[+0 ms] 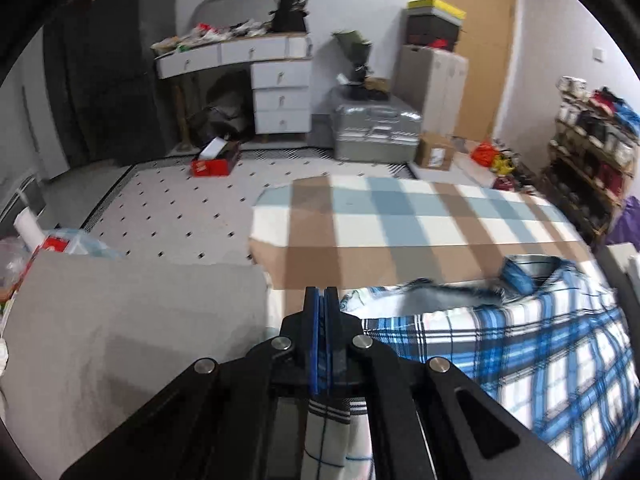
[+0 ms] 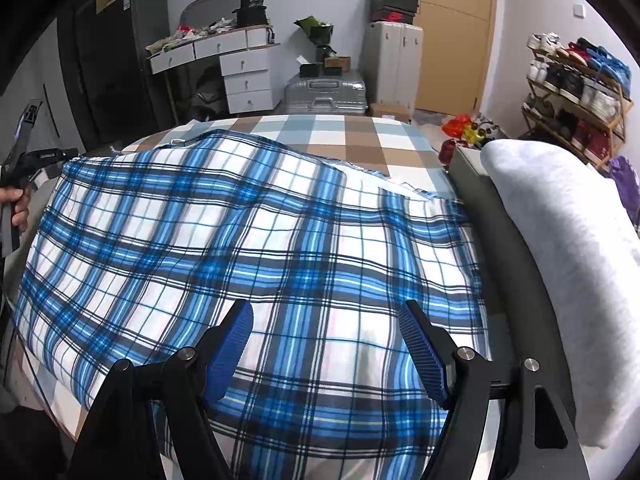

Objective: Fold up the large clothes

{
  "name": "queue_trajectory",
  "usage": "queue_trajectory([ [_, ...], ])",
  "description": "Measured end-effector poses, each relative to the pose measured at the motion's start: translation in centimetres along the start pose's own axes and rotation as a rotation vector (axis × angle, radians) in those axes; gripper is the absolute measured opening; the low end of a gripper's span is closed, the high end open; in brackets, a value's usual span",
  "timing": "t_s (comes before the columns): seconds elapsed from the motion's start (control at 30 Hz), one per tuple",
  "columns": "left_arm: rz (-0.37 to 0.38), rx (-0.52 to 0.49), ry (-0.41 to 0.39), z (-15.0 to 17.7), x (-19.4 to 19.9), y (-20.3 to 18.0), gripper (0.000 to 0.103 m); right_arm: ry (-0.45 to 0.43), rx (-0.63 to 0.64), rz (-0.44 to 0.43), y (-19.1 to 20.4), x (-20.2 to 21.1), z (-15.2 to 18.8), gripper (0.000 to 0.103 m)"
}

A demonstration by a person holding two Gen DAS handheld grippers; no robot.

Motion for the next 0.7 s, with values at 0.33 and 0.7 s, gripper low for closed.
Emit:
queue_trajectory([
  [0.33, -0.145, -0.018, 0.046, 2.5, -1.8, 1.6, 0.0, 0.013, -0.105, 0.075, -4.0, 0.1, 0.2, 0.078],
  [0.7, -0.006, 0.068, 0.062, 3.2, 1.8, 1.8, 0.027, 0.015, -0.142, 0.152, -5.6, 0.6, 0.5, 0.078],
])
Point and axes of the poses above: each gripper's, at about its wrist camera, not at the fingertips, and x roughly against the way its jaws point, y to its left, z to its underside, the point moved 6 cm from there along -x, roughly the way its jaws point, and after that the axes turned 15 degrees about -z, right-handed, at the moved point
